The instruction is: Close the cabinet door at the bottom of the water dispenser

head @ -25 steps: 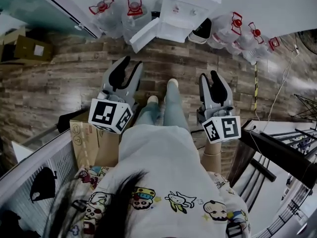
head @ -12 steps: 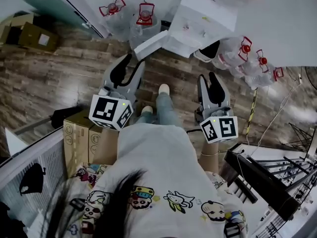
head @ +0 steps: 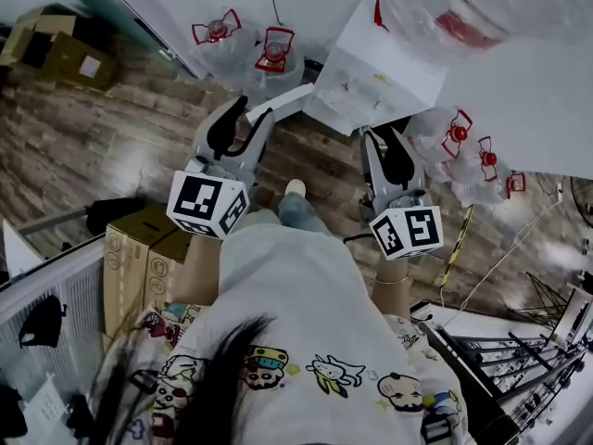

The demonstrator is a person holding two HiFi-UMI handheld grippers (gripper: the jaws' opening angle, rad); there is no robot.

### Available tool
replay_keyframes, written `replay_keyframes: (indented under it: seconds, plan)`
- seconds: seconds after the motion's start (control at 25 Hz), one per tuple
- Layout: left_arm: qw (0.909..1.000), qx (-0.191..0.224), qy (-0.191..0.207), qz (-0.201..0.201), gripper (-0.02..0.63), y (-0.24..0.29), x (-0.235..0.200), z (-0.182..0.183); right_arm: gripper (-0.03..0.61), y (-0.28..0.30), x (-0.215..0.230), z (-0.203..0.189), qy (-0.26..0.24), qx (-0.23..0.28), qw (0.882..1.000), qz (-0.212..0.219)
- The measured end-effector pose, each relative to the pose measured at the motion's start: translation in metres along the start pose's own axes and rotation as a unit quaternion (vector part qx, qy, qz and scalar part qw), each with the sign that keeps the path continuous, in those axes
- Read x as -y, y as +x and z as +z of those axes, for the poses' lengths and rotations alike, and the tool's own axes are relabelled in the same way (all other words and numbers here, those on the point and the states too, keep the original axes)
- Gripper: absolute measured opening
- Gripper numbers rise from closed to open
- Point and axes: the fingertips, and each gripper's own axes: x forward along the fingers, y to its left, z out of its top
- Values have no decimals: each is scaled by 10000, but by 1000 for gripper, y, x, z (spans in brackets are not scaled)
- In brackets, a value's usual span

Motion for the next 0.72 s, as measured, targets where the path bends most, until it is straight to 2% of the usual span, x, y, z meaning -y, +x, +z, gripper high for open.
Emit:
replay_keyframes:
  seconds: [0.2, 0.72]
  plan:
    - [9998, -77, 5, 206, 170, 22, -5, -4, 130, 21, 18, 2, -8, -79, 9996, 270]
    - [9981, -545, -78, 274, 170, 45, -37, -35, 127, 59, 18, -20, 247, -438, 9980, 376]
